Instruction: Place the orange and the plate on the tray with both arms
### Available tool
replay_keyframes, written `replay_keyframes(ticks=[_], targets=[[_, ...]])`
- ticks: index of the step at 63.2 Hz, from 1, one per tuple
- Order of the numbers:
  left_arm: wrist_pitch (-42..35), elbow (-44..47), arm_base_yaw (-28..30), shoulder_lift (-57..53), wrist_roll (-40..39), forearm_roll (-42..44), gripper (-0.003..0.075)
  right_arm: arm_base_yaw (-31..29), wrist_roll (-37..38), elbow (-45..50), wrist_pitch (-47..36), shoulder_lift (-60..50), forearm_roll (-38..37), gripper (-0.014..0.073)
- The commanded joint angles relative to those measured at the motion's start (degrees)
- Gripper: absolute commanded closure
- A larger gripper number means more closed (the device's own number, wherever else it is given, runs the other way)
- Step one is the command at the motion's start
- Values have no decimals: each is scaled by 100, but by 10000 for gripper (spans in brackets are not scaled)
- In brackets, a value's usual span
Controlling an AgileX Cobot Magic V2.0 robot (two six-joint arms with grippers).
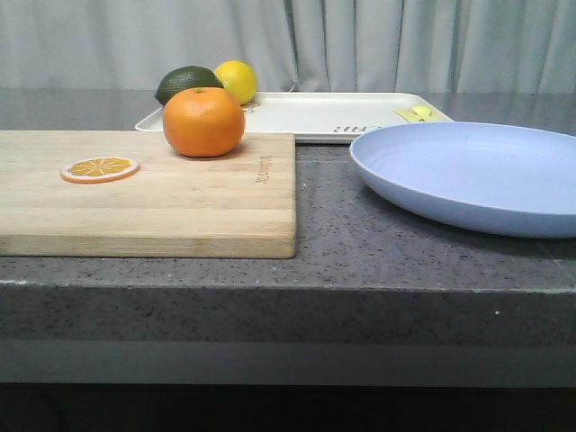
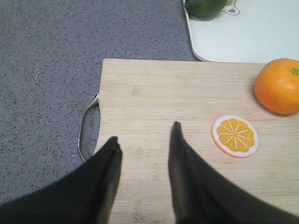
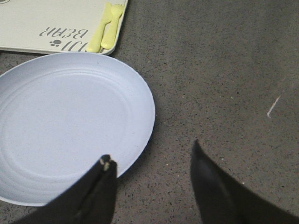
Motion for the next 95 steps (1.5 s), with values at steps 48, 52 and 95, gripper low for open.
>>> replay_keyframes(ticks=[48,52,95], targets=[[-511,-1977,-2340,2229,47,486,140,1053,-357,-552,649,42,65,50],[-419,-2255,-2378,2575,47,486,140,1100,-357,-552,676,42,65,50],[306,-4432,-2494,5346,47,463,140,1100,-357,-552,699,42,65,50]])
